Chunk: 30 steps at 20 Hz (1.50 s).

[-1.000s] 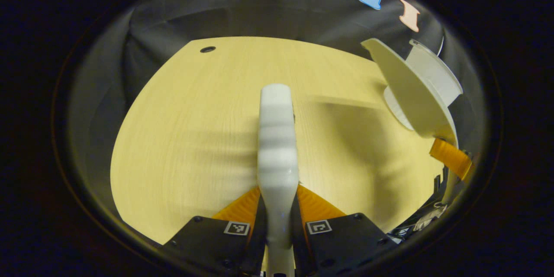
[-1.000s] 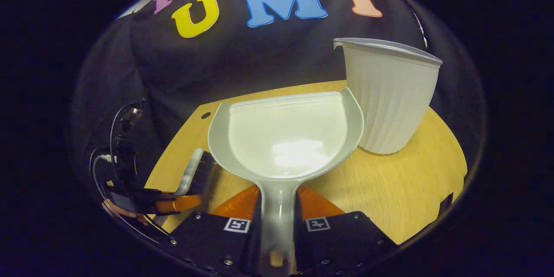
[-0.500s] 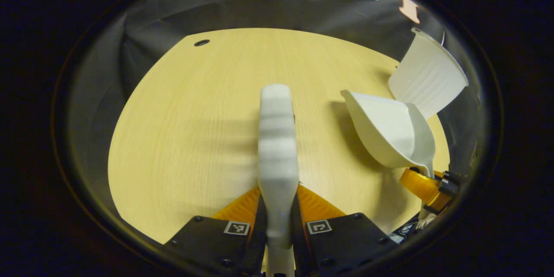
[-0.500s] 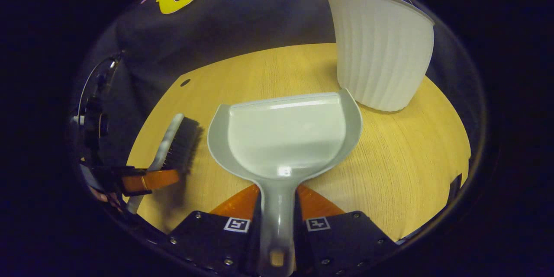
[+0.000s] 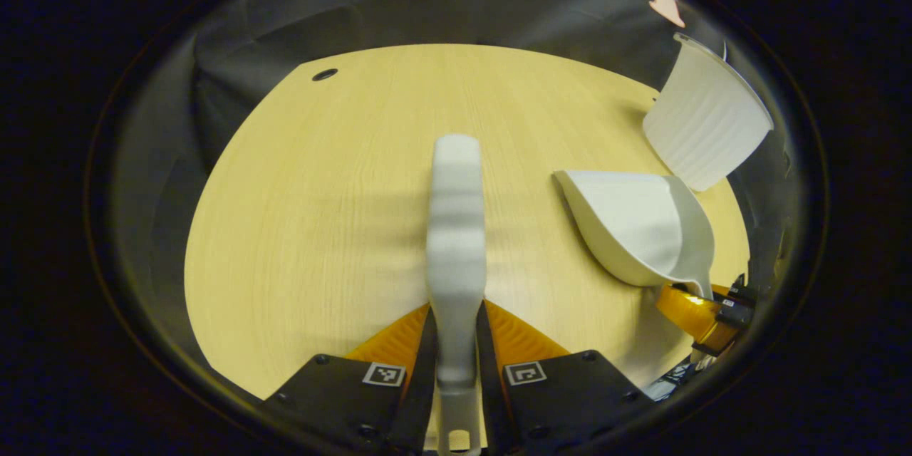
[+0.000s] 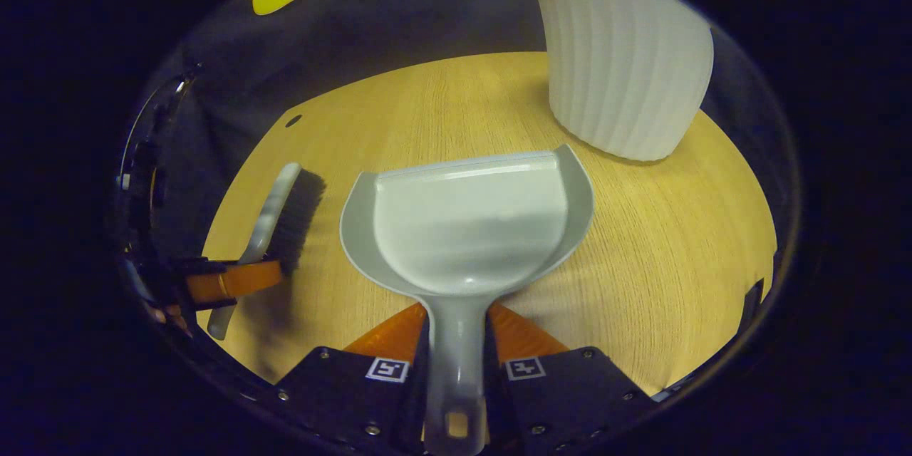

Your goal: Pick up the small broom and dustpan from the desktop, sweep the trash into the dustpan with the broom, and then empty the trash into the garbage bin.

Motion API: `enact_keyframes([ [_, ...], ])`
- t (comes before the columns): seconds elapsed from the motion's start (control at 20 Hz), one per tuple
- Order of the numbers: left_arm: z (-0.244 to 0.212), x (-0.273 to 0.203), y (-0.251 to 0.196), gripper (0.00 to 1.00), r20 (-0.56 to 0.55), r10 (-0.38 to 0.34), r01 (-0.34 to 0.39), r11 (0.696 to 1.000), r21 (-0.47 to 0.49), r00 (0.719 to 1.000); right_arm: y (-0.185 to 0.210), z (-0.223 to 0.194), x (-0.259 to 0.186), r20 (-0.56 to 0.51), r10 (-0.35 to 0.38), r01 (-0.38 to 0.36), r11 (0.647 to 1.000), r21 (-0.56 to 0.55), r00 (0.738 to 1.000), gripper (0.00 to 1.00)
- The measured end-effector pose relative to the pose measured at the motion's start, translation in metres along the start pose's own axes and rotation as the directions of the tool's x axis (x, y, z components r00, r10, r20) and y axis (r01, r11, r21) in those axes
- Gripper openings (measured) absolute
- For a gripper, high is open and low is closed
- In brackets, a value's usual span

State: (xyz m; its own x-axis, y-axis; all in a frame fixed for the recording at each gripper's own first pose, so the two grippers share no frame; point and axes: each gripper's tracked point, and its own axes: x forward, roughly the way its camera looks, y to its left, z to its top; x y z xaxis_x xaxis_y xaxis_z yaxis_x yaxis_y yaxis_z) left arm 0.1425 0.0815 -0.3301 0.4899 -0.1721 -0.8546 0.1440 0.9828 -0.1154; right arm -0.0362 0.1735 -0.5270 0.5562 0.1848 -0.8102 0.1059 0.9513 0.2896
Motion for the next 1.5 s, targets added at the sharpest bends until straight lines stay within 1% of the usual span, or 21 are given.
enact_keyframes([
  [0.05,0.000,-0.001,0.000,0.36,0.004,-0.002,0.002,1.000,0.004,1.000,0.001,-0.001,-0.003,-0.004,0.005,-0.005,1.000,0.004,1.000,0.35],
  [0.15,0.002,-0.007,0.002,0.40,0.015,0.004,-0.004,1.000,0.005,1.000,0.004,0.001,-0.009,-0.007,0.017,-0.017,1.000,0.010,1.000,0.38],
  [0.2,0.003,-0.011,0.002,0.47,0.023,0.005,-0.005,1.000,0.001,1.000,0.004,0.002,-0.012,-0.008,0.021,-0.021,1.000,0.006,1.000,0.41],
  [0.3,0.007,-0.020,0.001,0.65,0.043,-0.004,0.004,1.000,-0.006,0.999,0.003,0.006,-0.017,0.000,0.024,-0.024,1.000,-0.005,1.000,0.46],
  [0.35,0.010,-0.026,0.002,0.73,0.058,-0.003,0.003,1.000,-0.006,0.998,0.004,0.008,-0.022,0.007,0.032,-0.032,0.999,-0.010,0.999,0.50],
  [0.4,0.015,-0.032,0.003,0.82,0.081,-0.001,0.001,1.000,-0.004,0.997,0.003,0.011,-0.030,0.015,0.038,-0.038,0.999,-0.019,0.999,0.71],
  [0.45,0.014,-0.036,0.001,0.90,0.109,0.007,-0.007,1.000,-0.004,0.994,0.003,0.015,-0.031,0.033,0.046,-0.045,0.999,-0.025,0.998,0.76],
  [0.5,0.020,-0.040,0.002,0.99,0.143,0.013,-0.013,1.000,-0.001,0.990,0.002,0.018,-0.035,0.049,0.044,-0.042,0.999,-0.032,0.998,0.91],
  [0.55,0.027,-0.050,0.004,0.97,0.183,0.018,-0.019,1.000,0.002,0.983,0.000,0.022,-0.043,0.066,0.038,-0.036,0.998,-0.042,0.997,0.99],
  [0.65,0.042,-0.066,0.002,0.96,0.278,0.022,-0.024,1.000,0.004,0.960,-0.005,0.036,-0.054,0.121,0.027,-0.019,0.997,-0.069,0.992,0.99],
  [0.8,0.067,-0.100,-0.002,0.96,0.428,0.028,-0.029,1.000,-0.002,0.903,-0.008,0.065,-0.081,0.232,0.018,0.011,0.992,-0.125,0.972,0.98],
  [0.9,0.082,-0.122,-0.008,0.96,0.515,0.030,-0.025,1.000,-0.016,0.857,-0.010,0.083,-0.102,0.306,0.018,0.034,0.986,-0.162,0.952,0.98],
  [0.95,0.089,-0.133,-0.010,0.97,0.553,0.035,-0.024,0.999,-0.027,0.833,-0.010,0.093,-0.110,0.343,0.021,0.044,0.983,-0.180,0.939,0.98],
  [1.0,0.095,-0.139,-0.013,0.96,0.587,0.036,-0.019,0.999,-0.034,0.808,-0.010,0.102,-0.117,0.380,0.023,0.057,0.978,-0.199,0.925,0.99],
  [1.1,0.106,-0.157,-0.015,0.96,0.644,0.049,-0.029,0.999,-0.041,0.763,-0.008,0.122,-0.132,0.452,0.034,0.082,0.969,-0.234,0.892,0.98],
  [1.2,0.122,-0.178,-0.018,0.96,0.695,0.047,-0.032,0.999,-0.034,0.718,-0.003,0.135,-0.149,0.511,0.044,0.103,0.961,-0.257,0.859,0.98],
  [1.3,0.137,-0.198,-0.019,0.96,0.739,0.039,-0.030,0.999,-0.025,0.672,0.005,0.147,-0.161,0.561,0.063,0.106,0.959,-0.263,0.825,0.98],
  [1.4,0.154,-0.221,-0.020,0.96,0.788,0.035,-0.025,0.999,-0.025,0.614,0.010,0.161,-0.177,0.624,0.075,0.117,0.958,-0.261,0.778,0.98],
  [1.45,0.161,-0.234,-0.022,0.96,0.813,0.027,-0.012,1.000,-0.025,0.582,0.012,0.166,-0.183,0.657,0.074,0.132,0.957,-0.259,0.750,0.98],
  [1.5,0.167,-0.244,-0.024,0.96,0.832,0.017,0.005,1.000,-0.023,0.554,0.013,0.170,-0.190,0.681,0.070,0.149,0.955,-0.257,0.729,0.98],
])
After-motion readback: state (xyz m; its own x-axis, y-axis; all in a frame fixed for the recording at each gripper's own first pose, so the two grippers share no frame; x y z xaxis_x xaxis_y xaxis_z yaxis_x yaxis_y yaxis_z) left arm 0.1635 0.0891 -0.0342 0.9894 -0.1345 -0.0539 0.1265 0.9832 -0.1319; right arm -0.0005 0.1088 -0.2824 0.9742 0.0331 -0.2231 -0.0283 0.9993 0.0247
